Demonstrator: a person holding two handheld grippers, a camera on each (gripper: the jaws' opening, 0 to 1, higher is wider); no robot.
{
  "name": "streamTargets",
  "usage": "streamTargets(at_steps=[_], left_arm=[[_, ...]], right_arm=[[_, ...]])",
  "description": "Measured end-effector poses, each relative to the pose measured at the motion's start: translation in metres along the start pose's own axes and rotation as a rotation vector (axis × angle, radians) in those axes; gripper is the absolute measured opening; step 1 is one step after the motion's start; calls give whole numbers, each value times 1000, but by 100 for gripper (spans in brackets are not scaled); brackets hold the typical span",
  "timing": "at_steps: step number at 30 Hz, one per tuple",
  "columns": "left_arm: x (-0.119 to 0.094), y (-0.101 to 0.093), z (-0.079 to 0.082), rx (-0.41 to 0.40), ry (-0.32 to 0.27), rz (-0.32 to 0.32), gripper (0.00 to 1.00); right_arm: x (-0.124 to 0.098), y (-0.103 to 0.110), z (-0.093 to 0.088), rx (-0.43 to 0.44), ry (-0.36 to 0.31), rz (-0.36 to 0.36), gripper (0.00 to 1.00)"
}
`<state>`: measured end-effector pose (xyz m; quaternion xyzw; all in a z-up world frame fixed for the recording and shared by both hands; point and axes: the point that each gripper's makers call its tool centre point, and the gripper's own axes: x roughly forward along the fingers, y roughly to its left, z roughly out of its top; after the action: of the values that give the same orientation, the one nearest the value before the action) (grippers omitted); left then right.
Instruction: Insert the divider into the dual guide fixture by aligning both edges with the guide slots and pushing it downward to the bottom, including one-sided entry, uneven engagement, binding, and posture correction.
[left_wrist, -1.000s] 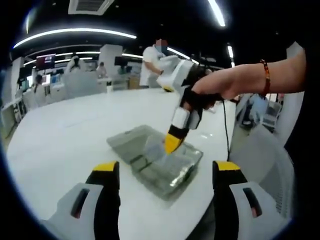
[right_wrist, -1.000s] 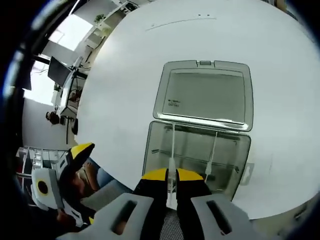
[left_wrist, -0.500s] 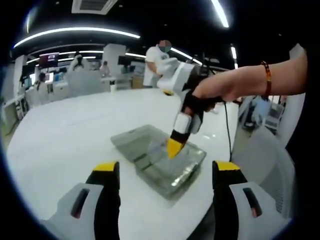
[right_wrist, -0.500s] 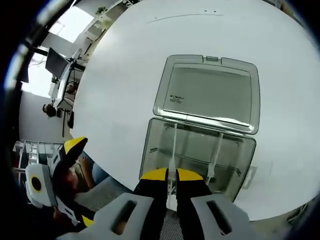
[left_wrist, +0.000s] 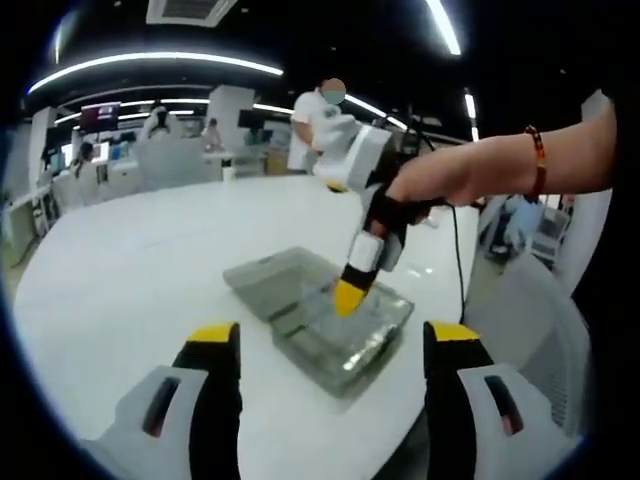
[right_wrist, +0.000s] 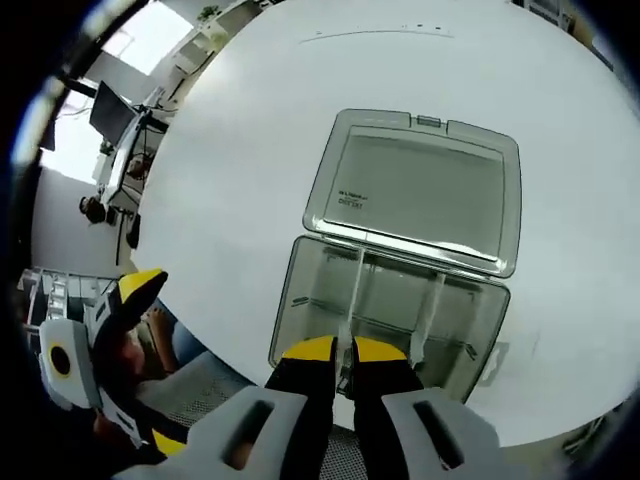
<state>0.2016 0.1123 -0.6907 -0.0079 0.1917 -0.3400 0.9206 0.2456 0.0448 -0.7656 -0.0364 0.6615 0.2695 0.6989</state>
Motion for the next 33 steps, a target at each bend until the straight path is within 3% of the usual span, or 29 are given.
streamTargets(at_steps=[33], left_arm=[[-4, -2, -1, -7, 13, -3, 72]], right_arm=[[0, 2, -3, -24, -23, 12, 0]])
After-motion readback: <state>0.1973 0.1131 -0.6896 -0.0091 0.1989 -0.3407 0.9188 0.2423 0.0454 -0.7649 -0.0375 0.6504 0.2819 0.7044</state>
